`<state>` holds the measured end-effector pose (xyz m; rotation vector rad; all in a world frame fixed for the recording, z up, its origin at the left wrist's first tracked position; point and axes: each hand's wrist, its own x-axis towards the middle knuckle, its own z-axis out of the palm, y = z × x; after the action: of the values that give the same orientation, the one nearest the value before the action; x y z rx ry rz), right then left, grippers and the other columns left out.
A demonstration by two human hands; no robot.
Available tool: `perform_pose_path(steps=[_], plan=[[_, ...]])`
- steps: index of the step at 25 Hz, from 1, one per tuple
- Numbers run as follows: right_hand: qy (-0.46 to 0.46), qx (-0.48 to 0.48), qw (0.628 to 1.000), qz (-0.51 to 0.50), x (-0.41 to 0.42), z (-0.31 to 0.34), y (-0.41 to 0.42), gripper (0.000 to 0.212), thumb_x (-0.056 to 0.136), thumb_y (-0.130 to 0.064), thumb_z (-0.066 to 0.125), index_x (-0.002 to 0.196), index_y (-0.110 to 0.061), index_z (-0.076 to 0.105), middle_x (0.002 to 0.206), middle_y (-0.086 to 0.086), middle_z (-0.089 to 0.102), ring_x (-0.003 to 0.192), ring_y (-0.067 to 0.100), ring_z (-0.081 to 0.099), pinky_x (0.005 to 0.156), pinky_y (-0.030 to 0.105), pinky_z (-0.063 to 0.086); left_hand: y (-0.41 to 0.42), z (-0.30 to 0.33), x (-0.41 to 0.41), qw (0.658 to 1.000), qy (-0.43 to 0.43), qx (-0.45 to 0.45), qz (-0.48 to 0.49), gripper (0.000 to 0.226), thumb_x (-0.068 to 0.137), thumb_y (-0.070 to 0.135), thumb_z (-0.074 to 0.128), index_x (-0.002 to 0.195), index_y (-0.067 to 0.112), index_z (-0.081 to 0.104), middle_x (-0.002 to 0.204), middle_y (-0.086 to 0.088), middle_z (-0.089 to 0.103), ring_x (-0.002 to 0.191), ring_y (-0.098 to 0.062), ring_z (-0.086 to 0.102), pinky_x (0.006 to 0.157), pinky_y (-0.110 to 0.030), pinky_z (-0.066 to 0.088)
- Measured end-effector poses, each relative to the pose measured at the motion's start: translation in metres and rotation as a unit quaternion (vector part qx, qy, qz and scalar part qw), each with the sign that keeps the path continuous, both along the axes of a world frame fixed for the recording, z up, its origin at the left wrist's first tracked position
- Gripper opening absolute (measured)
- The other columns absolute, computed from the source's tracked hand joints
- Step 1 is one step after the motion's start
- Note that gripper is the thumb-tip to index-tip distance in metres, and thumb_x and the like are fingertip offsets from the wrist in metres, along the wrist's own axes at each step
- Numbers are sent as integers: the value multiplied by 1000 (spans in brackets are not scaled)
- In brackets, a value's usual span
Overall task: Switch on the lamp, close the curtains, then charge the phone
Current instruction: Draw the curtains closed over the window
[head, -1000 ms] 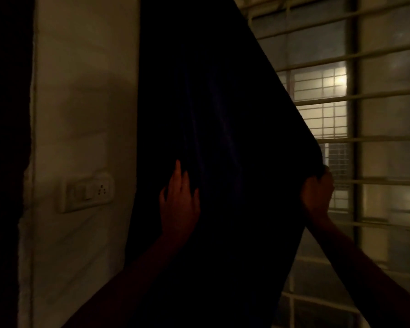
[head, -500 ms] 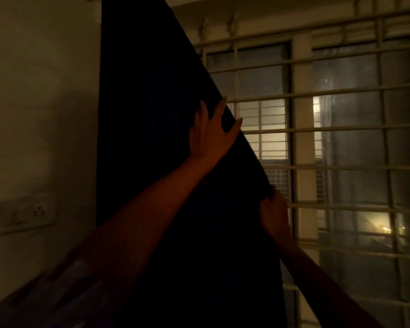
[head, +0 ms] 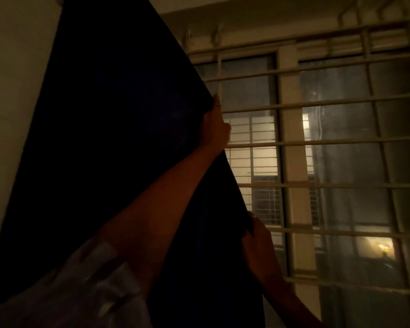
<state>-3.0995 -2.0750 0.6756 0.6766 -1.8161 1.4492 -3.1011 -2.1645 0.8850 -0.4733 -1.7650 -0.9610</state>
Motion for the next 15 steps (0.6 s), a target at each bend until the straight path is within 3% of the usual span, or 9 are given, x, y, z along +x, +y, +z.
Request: perform_pose_path(steps=[4, 9, 12, 15], plan=[[-14, -16, 1000, -14, -4, 0, 49, 15, 95, -31, 41, 94, -33, 56, 89, -7, 65, 82, 7, 63, 73, 25, 50, 68, 9, -6, 996, -5, -65, -63, 74, 86, -8, 42, 148, 19, 12, 156, -16, 15, 143, -31, 21, 116, -34, 25], [-43, -6, 996, -83, -7, -16, 139, 19, 97, -24, 39, 112, -27, 51, 93, -16, 58, 97, 14, 61, 81, 23, 46, 184, 3, 2, 980, -34, -144, -134, 71, 87, -7, 40, 148, 19, 15, 157, -14, 15, 143, -30, 20, 114, -32, 24], [-87, -2, 989, -121, 2, -25, 190, 26, 98, -19, 40, 120, -18, 54, 103, -1, 62, 99, 17, 58, 86, 27, 43, 248, -7, 6, 966, -49, -180, -178, 72, 88, -5, 42, 148, 21, 13, 158, -12, 10, 145, -27, 16, 115, -31, 23], [-147, -10, 978, -149, 10, -30, 253, 35, 99, -23, 38, 131, -14, 48, 124, 9, 59, 114, 23, 56, 99, 33, 42, 308, -19, 14, 962, -39, -177, -205, 75, 87, -6, 44, 148, 22, 11, 158, -12, 12, 144, -28, 18, 118, -39, 24]])
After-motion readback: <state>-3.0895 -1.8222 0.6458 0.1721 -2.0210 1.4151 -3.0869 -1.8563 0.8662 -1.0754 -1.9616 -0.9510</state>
